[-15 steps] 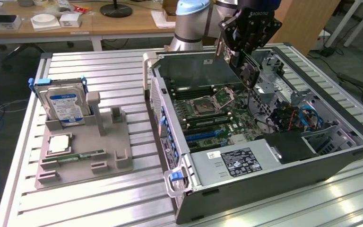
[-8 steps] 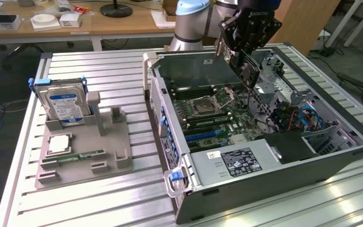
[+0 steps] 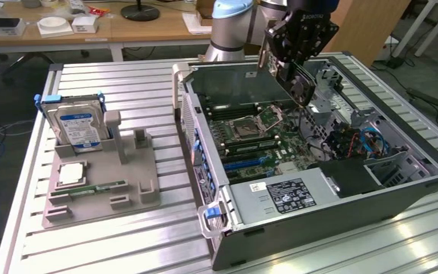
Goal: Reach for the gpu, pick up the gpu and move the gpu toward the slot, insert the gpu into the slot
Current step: 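Insert the gpu into the slot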
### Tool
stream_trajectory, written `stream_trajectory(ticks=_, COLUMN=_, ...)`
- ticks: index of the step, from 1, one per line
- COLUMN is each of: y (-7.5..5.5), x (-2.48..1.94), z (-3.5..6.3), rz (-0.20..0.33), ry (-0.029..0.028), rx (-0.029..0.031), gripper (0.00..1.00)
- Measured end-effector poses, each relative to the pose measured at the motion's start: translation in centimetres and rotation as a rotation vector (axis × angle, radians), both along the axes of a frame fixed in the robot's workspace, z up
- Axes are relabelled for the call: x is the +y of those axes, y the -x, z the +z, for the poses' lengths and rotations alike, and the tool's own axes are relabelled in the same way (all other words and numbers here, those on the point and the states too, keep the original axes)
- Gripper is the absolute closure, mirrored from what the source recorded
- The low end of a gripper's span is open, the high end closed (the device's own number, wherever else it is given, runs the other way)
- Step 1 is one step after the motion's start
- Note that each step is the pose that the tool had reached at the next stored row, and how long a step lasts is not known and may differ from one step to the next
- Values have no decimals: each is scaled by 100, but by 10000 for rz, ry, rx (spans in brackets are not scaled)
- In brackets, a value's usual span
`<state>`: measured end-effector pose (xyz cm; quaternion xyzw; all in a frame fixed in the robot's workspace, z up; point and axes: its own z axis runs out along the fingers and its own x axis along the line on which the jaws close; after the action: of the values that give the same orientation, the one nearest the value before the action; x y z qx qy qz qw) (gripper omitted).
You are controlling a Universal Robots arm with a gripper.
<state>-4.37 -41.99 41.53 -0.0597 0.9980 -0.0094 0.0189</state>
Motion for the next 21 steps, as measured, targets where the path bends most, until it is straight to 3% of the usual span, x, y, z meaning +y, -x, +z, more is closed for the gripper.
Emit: stream_trajectory(ticks=21, y=0, x=-3, z=-3, rz=2426, ry=1, rx=1, gripper=73)
